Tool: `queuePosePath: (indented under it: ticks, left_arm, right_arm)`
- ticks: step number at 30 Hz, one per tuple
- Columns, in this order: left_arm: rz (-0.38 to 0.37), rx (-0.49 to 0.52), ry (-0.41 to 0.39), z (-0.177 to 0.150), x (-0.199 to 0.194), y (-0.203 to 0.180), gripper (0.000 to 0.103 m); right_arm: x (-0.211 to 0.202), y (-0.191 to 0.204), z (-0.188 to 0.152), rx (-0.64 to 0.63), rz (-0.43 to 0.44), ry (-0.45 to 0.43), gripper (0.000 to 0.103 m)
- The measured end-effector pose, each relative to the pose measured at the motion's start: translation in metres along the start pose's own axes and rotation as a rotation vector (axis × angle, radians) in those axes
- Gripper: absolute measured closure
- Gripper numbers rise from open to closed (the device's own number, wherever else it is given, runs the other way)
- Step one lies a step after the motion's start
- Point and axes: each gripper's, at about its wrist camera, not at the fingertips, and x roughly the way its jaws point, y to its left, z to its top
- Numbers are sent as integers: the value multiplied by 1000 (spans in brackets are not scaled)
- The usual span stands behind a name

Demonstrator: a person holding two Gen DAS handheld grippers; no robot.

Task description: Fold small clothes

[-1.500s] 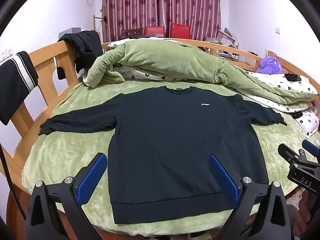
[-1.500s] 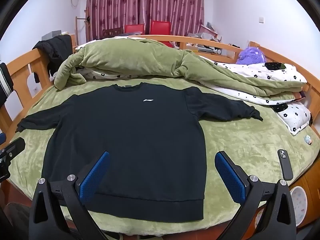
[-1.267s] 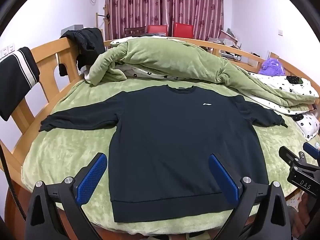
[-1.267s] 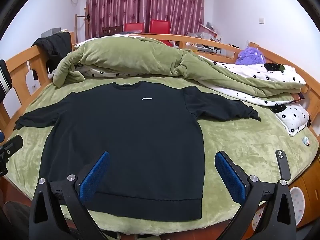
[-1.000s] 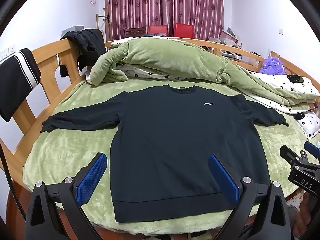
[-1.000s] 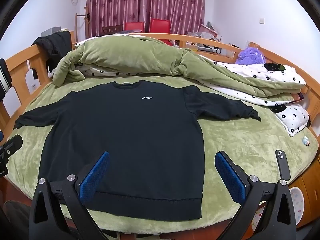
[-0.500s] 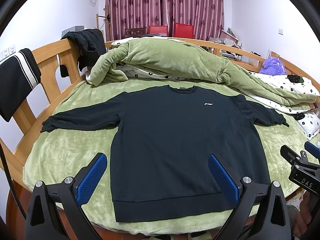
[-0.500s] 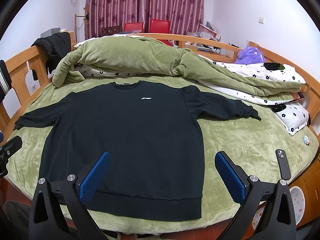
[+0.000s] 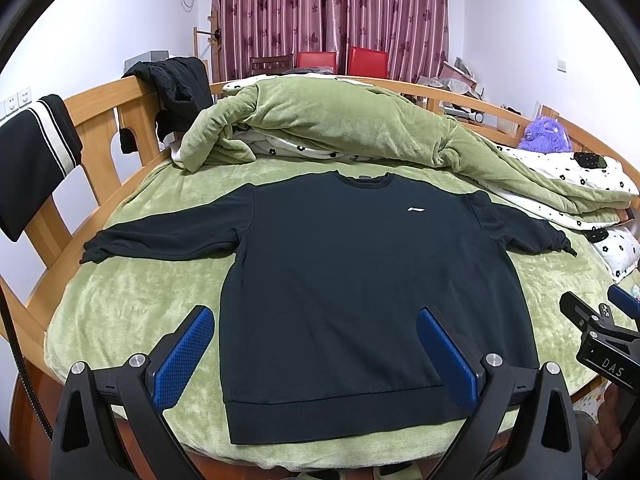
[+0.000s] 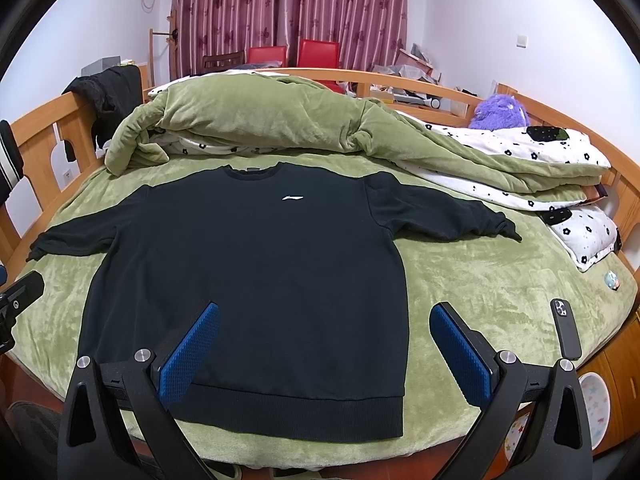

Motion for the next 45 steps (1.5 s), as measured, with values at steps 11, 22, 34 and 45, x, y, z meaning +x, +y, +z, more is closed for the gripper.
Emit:
queuePosePath:
  ticks: [11, 22, 34, 45]
  left_arm:
    - [-2, -4, 0, -1, -1, -1, 1]
    - [-1, -4, 1, -1, -1, -2, 1]
    - [-5, -8, 0, -1, -1, -1, 1]
    - [-7, -6, 1, -1, -2, -2, 1]
  right_arm:
    - [0, -1, 0, 1, 1, -1, 0]
    - [-1, -1, -1, -4, 1, -3, 0]
    - [-2, -1, 2, -9, -5, -5, 0]
    - [-1, -1, 1, -10, -5, -5, 0]
